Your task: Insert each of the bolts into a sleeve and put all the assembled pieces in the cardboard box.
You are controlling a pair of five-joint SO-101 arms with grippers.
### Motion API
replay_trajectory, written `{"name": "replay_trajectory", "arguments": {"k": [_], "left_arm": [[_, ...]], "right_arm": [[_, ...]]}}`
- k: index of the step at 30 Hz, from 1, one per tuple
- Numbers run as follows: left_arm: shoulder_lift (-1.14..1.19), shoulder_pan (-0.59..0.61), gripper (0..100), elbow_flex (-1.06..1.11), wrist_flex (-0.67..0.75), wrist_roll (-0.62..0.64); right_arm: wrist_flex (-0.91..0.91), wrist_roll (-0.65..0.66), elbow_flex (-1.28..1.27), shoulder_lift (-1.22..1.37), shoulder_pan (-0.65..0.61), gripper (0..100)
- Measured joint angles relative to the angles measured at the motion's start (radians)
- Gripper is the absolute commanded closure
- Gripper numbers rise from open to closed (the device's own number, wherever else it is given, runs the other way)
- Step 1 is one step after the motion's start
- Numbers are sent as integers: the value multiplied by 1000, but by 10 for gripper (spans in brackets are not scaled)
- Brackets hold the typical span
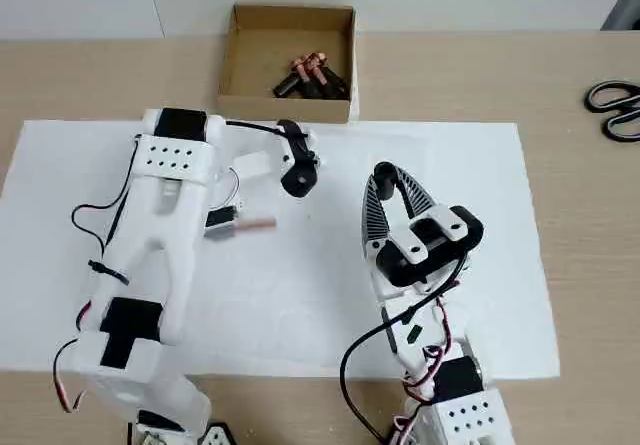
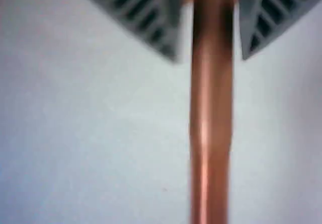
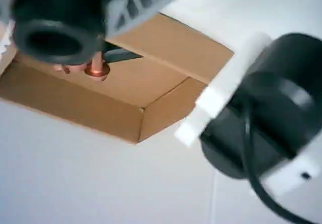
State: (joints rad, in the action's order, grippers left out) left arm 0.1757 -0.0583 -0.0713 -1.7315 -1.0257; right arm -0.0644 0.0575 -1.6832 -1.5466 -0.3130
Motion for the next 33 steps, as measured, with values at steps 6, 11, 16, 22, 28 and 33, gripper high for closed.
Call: {"name": "replay_trajectory", "arguments": {"k": [6,11,16,22,28,33], "left_arm": [[-6,43,804,8,23,29],[-12,57,804,8,54,275],[-12,44,805,8,20,701],[-12,-87,805,8,3,1304],[-12,-130,803,48,32,1728],[-12,-74,805,86,63,1912]], "right_arm": [[0,0,0,0,0,995],[0,0,0,0,0,995],[0,0,0,0,0,995],[0,0,0,0,0,995],[0,0,0,0,0,995],[0,0,0,0,0,995]]}}
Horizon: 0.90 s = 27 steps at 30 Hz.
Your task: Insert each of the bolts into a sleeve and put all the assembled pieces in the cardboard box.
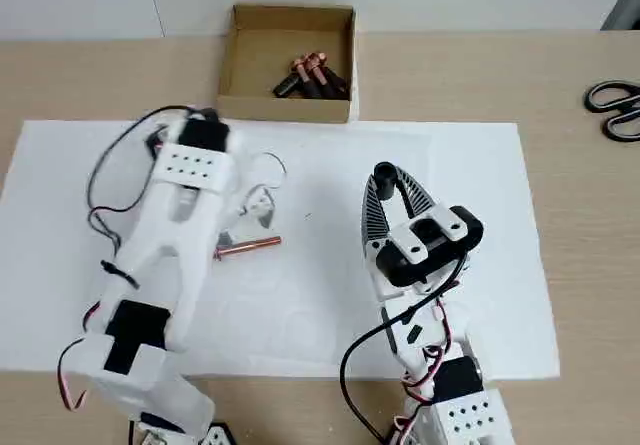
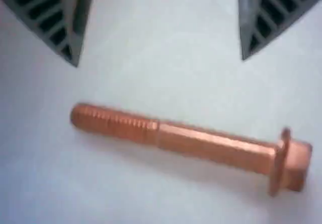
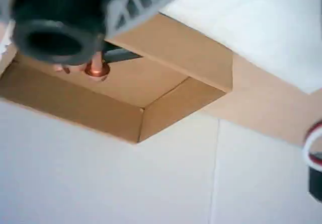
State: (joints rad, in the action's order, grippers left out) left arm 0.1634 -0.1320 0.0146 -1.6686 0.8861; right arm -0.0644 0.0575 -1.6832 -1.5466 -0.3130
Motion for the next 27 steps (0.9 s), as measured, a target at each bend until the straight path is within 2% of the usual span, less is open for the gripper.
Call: {"name": "replay_trajectory", "arguments": {"k": [4,13,21,23,27], "left_arm": [[0,14,805,71,26,44],[0,17,805,262,290,193],[-2,17,806,345,410,233],[-6,17,836,348,413,233],[-8,15,969,347,427,233]], "right_arm": [[0,0,0,0,0,995],[0,0,0,0,0,995],[0,0,0,0,0,995],[0,0,0,0,0,995],[0,0,0,0,0,995]]}}
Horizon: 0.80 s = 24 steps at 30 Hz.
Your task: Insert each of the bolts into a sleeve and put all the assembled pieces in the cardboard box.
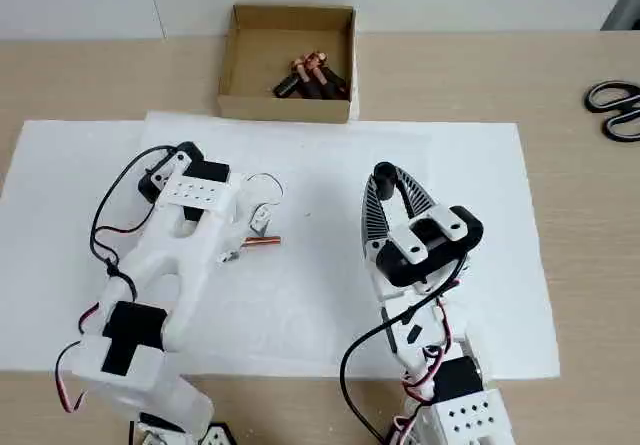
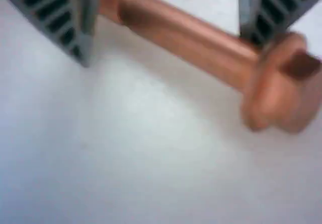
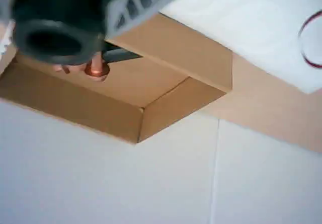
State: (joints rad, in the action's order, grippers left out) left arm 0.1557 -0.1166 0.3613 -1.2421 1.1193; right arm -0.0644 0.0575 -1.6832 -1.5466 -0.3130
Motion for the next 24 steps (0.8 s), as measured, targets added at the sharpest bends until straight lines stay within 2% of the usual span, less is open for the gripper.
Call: {"name": "replay_trajectory", "arguments": {"k": [1,6,11,15,22,24], "left_arm": [[0,-2,994,0,0,2],[0,-2,991,0,0,-63],[-5,-2,989,-5,-12,-230],[-5,2,990,-83,-91,-488],[-5,60,989,-150,-127,-1091],[-5,80,982,-150,-127,-1181]], "right_arm": [[0,0,0,0,0,995],[0,0,0,0,0,995],[0,0,0,0,0,995],[0,0,0,0,0,995],[0,0,0,0,0,995],[0,0,0,0,0,995]]}}
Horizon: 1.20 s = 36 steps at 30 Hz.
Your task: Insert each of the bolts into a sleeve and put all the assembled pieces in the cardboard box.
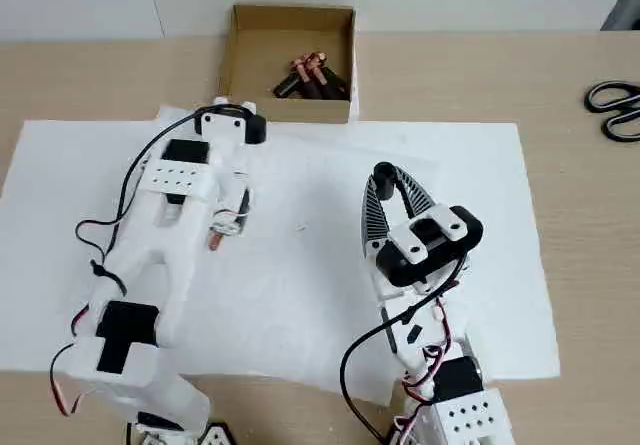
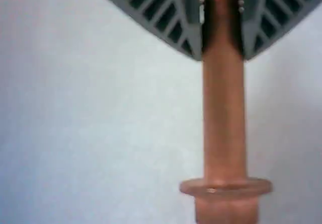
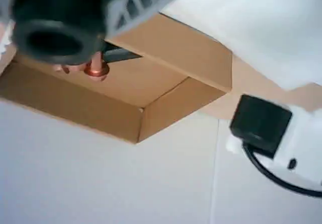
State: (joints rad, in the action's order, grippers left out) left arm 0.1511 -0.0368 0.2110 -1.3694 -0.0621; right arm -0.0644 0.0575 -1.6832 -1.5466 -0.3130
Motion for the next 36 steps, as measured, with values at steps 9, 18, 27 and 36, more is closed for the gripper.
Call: {"name": "replay_trajectory", "arguments": {"k": [9,18,27,36], "left_arm": [[0,17,896,14,0,-114],[0,17,896,14,8,-123],[2,17,896,14,32,-98],[126,20,896,-29,34,-55]], "right_arm": [[0,0,0,0,0,995],[0,0,0,0,0,995],[0,0,0,0,0,995],[0,0,0,0,0,995]]}}
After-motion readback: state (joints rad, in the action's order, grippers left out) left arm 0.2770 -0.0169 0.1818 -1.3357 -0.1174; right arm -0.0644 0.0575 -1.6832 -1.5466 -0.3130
